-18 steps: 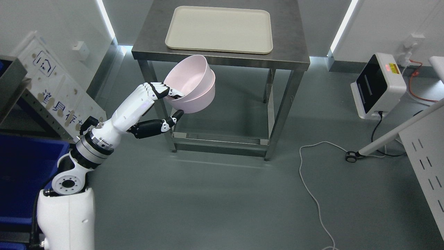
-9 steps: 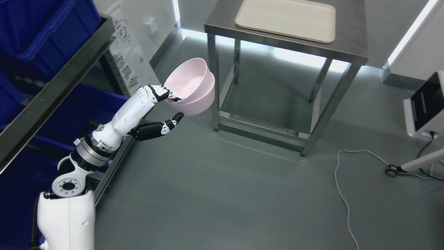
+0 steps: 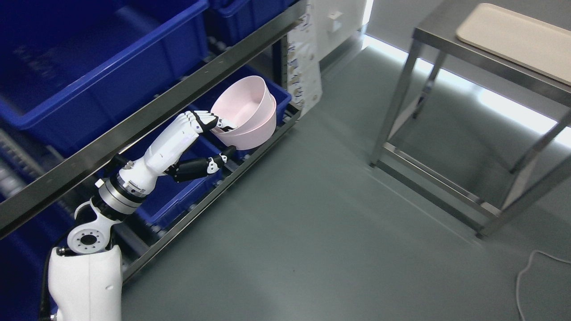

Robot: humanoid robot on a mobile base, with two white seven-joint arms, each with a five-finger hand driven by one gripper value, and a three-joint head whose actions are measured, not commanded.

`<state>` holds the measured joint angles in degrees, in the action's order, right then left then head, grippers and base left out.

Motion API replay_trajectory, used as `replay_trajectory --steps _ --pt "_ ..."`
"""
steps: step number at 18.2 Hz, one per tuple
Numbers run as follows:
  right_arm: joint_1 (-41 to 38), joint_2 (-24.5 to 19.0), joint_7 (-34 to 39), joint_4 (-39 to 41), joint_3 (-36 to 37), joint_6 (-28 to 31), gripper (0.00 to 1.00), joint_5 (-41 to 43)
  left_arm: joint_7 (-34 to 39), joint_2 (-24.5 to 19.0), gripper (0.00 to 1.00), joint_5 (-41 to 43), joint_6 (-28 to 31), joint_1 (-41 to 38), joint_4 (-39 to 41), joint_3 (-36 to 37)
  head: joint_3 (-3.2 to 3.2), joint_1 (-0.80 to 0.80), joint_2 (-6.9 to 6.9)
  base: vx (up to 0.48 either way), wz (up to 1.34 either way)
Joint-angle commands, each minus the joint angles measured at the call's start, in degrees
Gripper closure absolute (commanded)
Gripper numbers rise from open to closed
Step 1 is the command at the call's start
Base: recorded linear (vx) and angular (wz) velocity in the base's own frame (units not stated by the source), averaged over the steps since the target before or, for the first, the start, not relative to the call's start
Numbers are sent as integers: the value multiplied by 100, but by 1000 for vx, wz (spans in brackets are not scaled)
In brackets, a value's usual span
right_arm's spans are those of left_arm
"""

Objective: Stack pink IKEA bowls on left shelf middle
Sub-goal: 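Hold the stacked bowls up while the robot turns toward the blue bins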

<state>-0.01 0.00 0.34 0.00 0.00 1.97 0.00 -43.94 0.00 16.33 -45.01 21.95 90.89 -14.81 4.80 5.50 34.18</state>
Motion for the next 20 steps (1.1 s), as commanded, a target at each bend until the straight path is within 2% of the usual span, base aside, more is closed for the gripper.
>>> replay_trajectory --steps 1,13,20 --pt "-166 100 1 193 62 -3 0 0 0 -100 97 1 1 2 -27 -13 0 0 0 -188 853" --pt "-166 100 1 193 70 6 0 0 -18 -100 97 10 1 256 -88 198 0 0 -3 -113 942" --pt "-166 100 1 193 62 -3 0 0 -18 -100 97 36 1 687 -115 602 0 0 -3 -26 377"
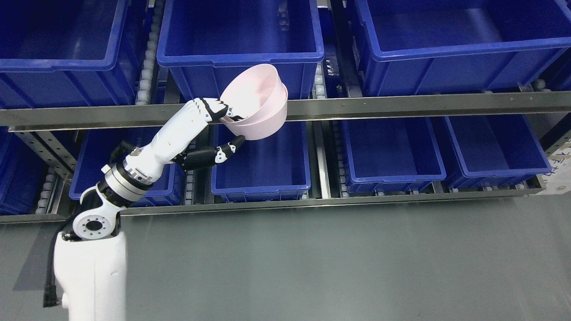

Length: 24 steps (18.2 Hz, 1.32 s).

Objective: Stack pink IKEA bowls on left shelf middle
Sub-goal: 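Hold the stacked bowls up while the robot turns toward the blue bins, then lower the stacked bowls into the middle upper blue bin and release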

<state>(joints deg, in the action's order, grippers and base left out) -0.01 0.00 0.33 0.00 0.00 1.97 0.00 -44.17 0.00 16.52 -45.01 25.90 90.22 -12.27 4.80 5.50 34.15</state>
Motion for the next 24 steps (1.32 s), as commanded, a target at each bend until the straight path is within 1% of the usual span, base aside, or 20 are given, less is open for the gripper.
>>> replay_trajectory --steps 1,4,8,9,12,17,24 --pt "-166 100 2 193 70 5 0 0 5 -100 97 35 1 501 -66 374 0 0 0 4 -29" --pt "-166 100 2 193 70 -4 0 0 -3 -100 97 44 1 986 -249 453 0 0 -1 1 -18" --pt "-166 100 2 193 62 5 0 0 -4 -100 96 44 1 1136 -732 401 0 0 -1 4 -5" --pt "-166 100 2 193 62 -4 0 0 -4 -131 96 44 1 1310 -847 375 0 0 -1 18 -20" --pt "-166 100 2 193 62 5 0 0 5 -561 96 167 1 1777 -1199 304 0 0 -1 22 28" --pt "-166 100 2 193 62 5 0 0 5 -1089 96 185 1 2305 -1437 207 0 0 -1 24 63" --pt "-166 100 2 193 70 -4 0 0 14 -1555 96 246 1 2297 -1630 190 0 0 -1 39 69"
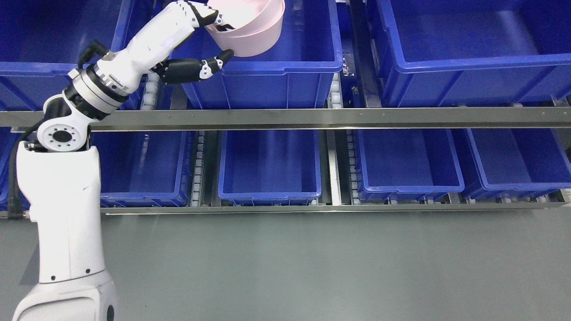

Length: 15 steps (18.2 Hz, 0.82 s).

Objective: Stack pink IKEA bowls on left shelf middle
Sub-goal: 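Lower the stacked bowls into the middle upper blue bin and release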

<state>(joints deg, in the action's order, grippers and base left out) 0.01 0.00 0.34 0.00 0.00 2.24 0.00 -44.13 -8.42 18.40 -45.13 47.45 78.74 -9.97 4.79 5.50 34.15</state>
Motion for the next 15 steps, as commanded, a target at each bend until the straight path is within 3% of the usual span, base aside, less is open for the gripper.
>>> replay_trajectory --steps 1,5,9,15 --pt "-168 100 2 193 70 -30 0 0 10 -774 96 146 13 151 -552 -40 0 0 0 49 59" --pt "-168 100 2 193 61 -30 0 0 10 -652 96 541 13 475 -921 213 0 0 0 56 43" --pt "-168 100 2 193 70 -30 0 0 28 5 96 700 13 740 -1264 688 0 0 0 76 8" --pt "-168 100 2 193 61 -22 0 0 72 376 96 1472 13 941 -1783 874 0 0 0 125 -46"
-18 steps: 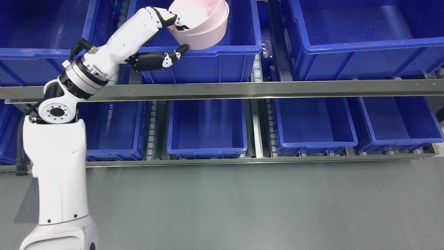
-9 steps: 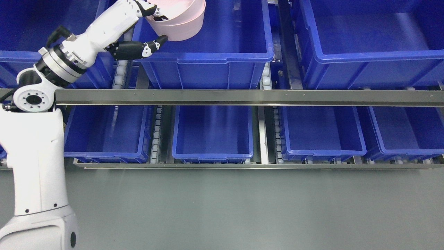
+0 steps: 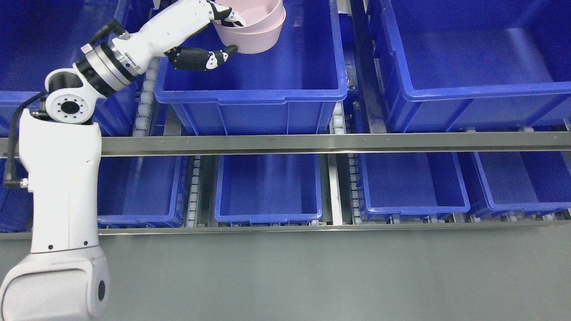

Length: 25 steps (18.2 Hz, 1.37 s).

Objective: Stack pink IKEA bowls on left shelf middle
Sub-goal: 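Lower the stacked bowls into the middle upper blue bin and release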

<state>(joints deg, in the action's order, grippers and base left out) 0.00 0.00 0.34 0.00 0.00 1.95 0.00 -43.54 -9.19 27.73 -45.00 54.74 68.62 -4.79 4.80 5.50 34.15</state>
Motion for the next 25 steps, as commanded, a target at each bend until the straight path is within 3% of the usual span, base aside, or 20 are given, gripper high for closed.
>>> replay_trajectory --steps 1,5,14,25 --pt "-167 100 1 193 62 -2 0 0 29 453 96 679 0 238 -841 347 0 0 0 158 -118" --pt "-167 100 1 193 62 7 0 0 371 304 96 917 140 624 -1289 338 0 0 0 154 -111" --pt "-167 100 1 193 62 -2 0 0 679 -505 94 1076 967 643 -1325 356 0 0 0 56 -48" --pt "-167 100 1 193 62 7 0 0 697 -260 90 1041 976 520 -1369 584 0 0 0 3 0"
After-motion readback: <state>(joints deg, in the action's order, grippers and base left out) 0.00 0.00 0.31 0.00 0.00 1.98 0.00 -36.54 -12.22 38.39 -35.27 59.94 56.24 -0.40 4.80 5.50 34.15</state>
